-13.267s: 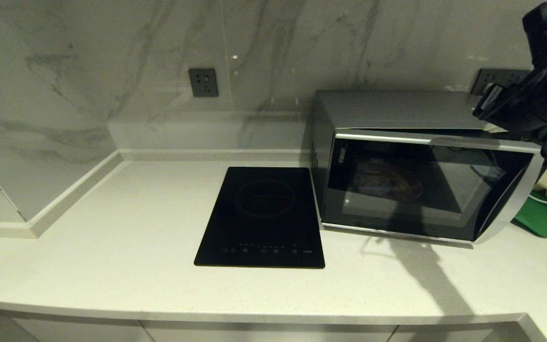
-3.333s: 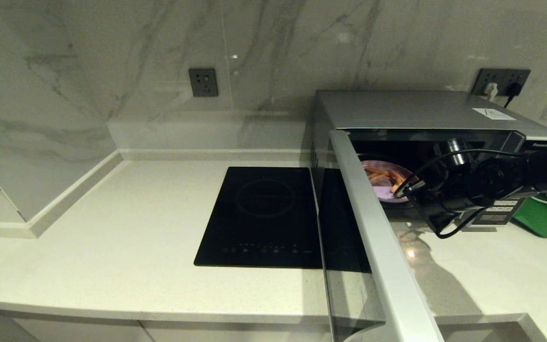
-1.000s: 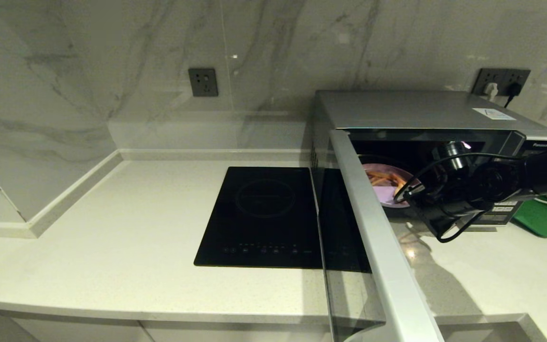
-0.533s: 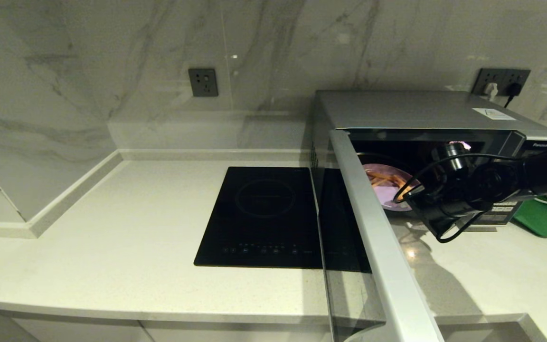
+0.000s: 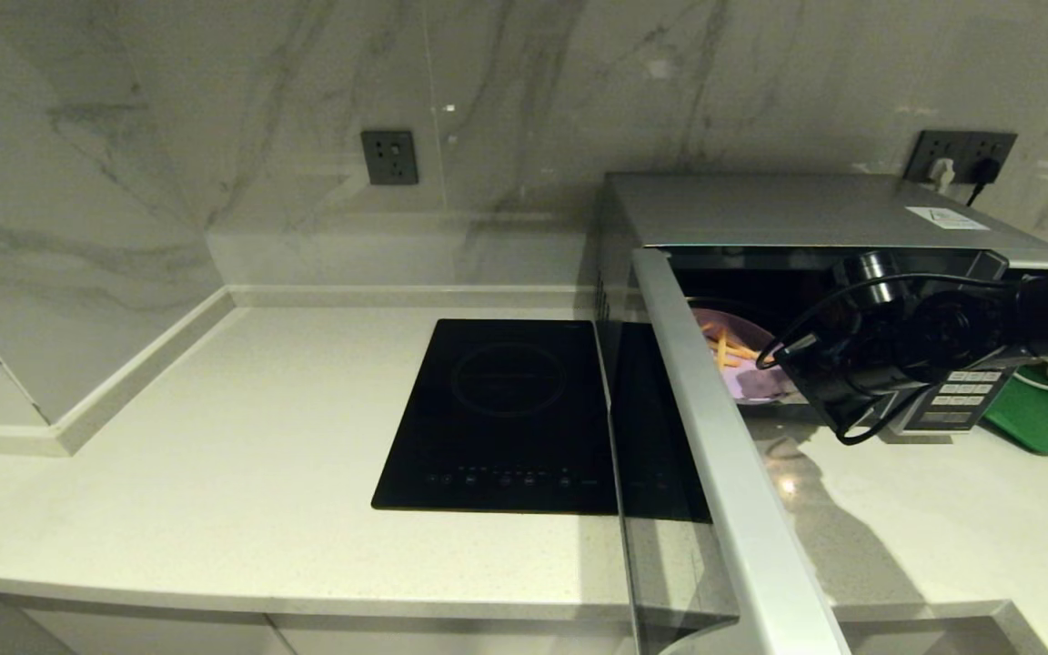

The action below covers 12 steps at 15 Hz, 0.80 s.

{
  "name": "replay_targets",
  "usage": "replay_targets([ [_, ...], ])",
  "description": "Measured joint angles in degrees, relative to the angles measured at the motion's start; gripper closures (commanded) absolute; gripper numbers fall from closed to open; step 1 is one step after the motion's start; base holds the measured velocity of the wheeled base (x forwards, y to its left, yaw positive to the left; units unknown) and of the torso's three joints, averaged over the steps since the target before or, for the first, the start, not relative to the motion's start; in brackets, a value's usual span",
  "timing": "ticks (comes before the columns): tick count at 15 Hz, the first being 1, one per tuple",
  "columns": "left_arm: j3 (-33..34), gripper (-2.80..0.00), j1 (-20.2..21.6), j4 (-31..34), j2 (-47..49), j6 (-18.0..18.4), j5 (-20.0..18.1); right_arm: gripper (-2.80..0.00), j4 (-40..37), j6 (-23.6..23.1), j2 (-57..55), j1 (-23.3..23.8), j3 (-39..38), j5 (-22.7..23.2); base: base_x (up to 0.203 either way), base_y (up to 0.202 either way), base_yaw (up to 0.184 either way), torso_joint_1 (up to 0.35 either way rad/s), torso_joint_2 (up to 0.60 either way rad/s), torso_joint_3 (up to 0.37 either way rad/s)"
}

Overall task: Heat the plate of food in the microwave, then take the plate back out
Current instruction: Take the plate out of the microwave

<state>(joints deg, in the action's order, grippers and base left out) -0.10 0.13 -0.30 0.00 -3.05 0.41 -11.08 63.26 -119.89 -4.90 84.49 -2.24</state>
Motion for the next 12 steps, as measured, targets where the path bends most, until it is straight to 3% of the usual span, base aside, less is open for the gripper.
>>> replay_targets([
  [12, 0.0, 0.00, 0.0, 0.0, 0.0, 0.0, 0.0, 0.00, -3.5, 0.1, 1.8, 0.9, 0.0, 0.2, 0.000, 0.000, 0.000, 0.000, 0.00, 0.000],
])
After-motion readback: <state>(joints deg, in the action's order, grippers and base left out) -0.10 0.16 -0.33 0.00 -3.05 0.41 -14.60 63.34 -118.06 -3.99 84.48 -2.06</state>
